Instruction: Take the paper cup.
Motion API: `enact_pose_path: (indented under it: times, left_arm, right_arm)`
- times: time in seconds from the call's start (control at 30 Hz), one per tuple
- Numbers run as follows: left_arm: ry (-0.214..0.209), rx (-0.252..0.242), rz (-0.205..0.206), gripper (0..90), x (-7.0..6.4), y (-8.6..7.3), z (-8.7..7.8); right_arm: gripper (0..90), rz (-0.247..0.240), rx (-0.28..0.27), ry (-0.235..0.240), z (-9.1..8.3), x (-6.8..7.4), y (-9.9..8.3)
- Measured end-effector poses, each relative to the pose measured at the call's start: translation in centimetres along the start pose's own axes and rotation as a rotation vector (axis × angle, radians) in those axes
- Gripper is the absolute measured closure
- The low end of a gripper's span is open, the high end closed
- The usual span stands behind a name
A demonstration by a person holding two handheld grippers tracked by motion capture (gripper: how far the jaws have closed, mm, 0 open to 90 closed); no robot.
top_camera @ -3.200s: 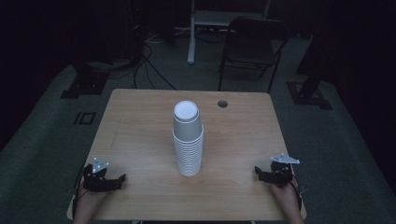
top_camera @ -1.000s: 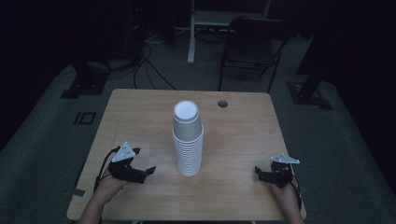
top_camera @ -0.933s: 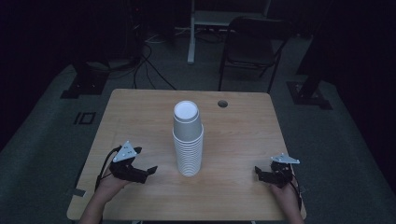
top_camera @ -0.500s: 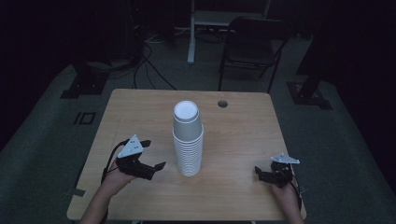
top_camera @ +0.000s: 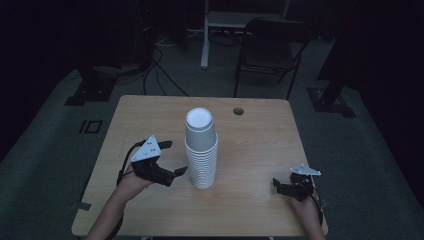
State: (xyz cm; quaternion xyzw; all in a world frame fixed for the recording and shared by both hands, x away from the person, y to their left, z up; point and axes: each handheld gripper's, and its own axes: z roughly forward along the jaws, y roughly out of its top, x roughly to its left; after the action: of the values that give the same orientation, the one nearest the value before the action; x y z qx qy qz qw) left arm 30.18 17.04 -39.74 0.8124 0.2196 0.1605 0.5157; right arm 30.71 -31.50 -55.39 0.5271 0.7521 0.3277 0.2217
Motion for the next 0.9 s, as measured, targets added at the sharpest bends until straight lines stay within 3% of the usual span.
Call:
enact_pose_path:
  times: [0.23, 0.43, 0.57, 0.83, 0.9]
  left_arm:
    - [0.004, -0.026, 0.02, 2.3, -0.2, 1.4, 0.5]
    - [-0.026, -0.039, 0.026, 2.3, -0.2, 2.3, 1.3]
    - [-0.021, -0.048, 0.033, 2.3, -0.2, 2.6, 1.7]
    - [-0.035, -0.075, 0.024, 2.2, -0.1, 3.2, 2.7]
    - [-0.056, -0.085, 0.015, 2.2, 0.1, 3.4, 2.9]
  right_arm:
    - [11.6, 0.0, 0.0, 0.0, 0.0, 0.0, 0.0]
    - [11.6, 0.0, 0.0, 0.0, 0.0, 0.0, 0.0]
    - [11.6, 0.0, 0.0, 0.0, 0.0, 0.0, 0.0]
    - [11.6, 0.0, 0.0, 0.0, 0.0, 0.0, 0.0]
    - [11.6, 0.0, 0.0, 0.0, 0.0, 0.0, 0.0]
